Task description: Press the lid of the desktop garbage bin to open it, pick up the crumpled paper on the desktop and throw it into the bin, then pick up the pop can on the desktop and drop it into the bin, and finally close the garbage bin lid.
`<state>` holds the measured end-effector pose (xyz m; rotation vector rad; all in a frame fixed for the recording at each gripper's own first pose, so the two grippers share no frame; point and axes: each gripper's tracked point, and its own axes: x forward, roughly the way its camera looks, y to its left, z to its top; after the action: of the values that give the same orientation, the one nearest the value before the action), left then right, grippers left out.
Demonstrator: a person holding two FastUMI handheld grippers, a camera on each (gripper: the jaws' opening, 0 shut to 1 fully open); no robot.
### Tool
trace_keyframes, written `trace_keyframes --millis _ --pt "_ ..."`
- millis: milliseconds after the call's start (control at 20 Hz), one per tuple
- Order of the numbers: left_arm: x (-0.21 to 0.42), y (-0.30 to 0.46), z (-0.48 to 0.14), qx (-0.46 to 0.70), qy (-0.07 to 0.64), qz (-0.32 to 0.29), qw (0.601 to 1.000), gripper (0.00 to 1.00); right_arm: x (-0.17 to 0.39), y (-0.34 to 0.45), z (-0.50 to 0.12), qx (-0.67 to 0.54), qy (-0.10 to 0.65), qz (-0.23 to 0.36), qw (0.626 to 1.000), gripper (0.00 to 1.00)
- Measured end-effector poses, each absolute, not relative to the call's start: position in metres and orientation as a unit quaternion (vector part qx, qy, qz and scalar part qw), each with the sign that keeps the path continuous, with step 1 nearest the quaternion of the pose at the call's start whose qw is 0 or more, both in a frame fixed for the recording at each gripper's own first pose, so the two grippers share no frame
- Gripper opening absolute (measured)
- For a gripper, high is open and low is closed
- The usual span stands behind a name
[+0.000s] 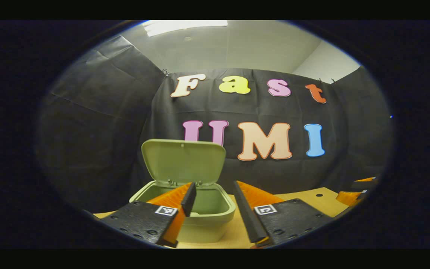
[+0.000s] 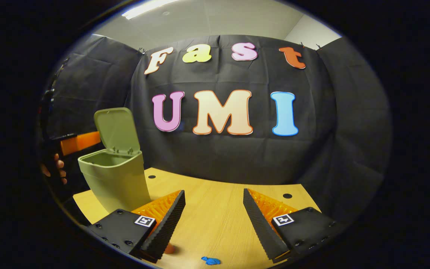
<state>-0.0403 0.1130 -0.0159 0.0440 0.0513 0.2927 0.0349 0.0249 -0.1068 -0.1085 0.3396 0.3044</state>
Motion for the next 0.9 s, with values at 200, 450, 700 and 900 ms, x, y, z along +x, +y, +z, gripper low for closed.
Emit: trace_keyframes --millis 200,450,700,900 --pt "-0.045 0.103 -0.008 0.032 0.019 0.156 0.987 0.75 0.035 0.022 -0.15 -0.07 0.215 0.167 0.96 0.98" --pt "-0.054 0.099 0.0 0.05 0.01 0.175 0.983 0.94 0.028 0.017 -0.209 -0.109 0.268 0.189 0.938 0.98" --pt "-0.064 0.098 -0.001 0.052 0.019 0.186 0.981 0.94 0.009 0.009 -0.274 -0.143 0.341 0.204 0.907 0.99" --pt "-0.074 0.103 -0.002 0.059 0.025 0.197 0.978 0.94 -0.005 0.003 -0.308 -0.16 0.385 0.212 0.884 0.99"
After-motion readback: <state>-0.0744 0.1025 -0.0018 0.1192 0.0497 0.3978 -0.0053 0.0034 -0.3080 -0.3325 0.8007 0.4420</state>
